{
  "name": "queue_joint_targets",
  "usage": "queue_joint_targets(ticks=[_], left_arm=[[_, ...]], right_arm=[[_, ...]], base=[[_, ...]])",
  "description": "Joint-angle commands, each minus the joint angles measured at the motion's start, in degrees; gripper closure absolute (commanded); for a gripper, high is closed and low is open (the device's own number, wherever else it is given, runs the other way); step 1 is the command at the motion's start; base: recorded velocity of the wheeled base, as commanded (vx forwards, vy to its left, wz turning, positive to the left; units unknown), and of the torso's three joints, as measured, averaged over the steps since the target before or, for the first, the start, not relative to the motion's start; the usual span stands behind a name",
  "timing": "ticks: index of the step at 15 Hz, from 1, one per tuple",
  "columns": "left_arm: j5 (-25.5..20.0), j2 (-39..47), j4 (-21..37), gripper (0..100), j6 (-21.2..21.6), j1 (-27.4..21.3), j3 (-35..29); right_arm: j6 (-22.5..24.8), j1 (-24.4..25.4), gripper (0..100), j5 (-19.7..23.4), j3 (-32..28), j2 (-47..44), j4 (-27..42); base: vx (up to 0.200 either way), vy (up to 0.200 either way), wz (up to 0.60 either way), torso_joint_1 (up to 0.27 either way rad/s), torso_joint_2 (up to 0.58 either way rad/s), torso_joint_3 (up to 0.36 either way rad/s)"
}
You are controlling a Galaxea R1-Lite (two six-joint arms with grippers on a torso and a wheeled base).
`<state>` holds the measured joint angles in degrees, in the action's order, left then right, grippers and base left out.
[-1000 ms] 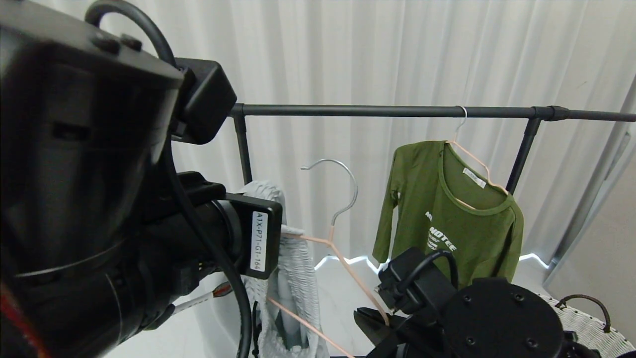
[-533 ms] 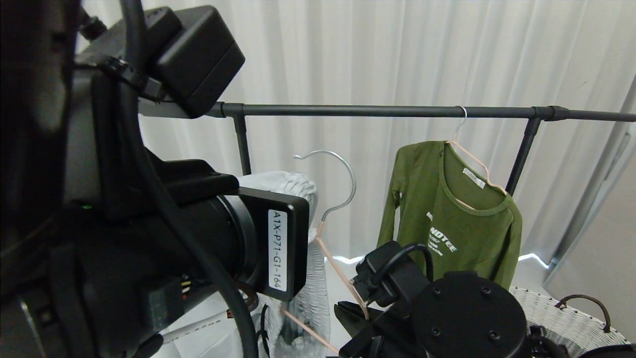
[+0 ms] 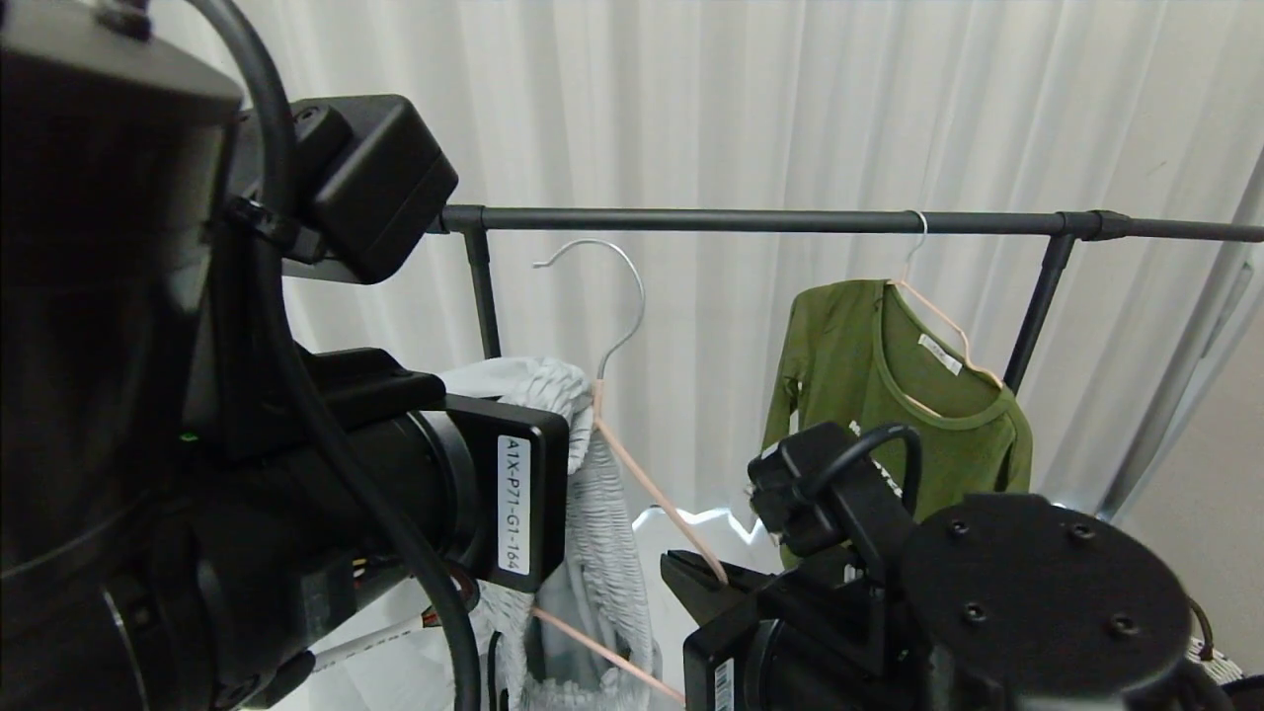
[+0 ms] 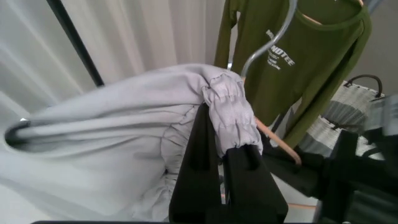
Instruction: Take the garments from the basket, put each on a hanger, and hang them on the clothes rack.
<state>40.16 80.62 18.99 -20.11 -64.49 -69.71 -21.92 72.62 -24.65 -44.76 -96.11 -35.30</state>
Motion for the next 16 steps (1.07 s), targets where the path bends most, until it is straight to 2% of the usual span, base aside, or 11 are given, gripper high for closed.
queue_joint_targets(ticks=[1,13,14,16], left_arm=[[0.0,-0.3,-0.1,100,0.0,0.2,0.1],[0.3,-0.4,-3.2,100,0.1,1.5,0.9],[0.3,-0.5,-3.6,0,0.1,1.5,0.9],[0.3,-0.7,-4.4,0,0.1,1.5,1.0]], right_arm=[[0.0,0.1,100,0.0,-0.1,1.6,-0.6],[3.3,0.1,100,-0.3,-1.2,3.3,-6.2],[4.0,-0.1,100,-0.3,-1.2,3.3,-6.9],[4.7,-0.2,100,-0.3,-1.2,3.4,-7.5]], base=[[0.0,0.0,0.0,0.0,0.0,0.0],[0.0,0.0,0.0,0.0,0.0,0.0],[0.0,0.0,0.0,0.0,0.0,0.0],[0.0,0.0,0.0,0.0,0.0,0.0]])
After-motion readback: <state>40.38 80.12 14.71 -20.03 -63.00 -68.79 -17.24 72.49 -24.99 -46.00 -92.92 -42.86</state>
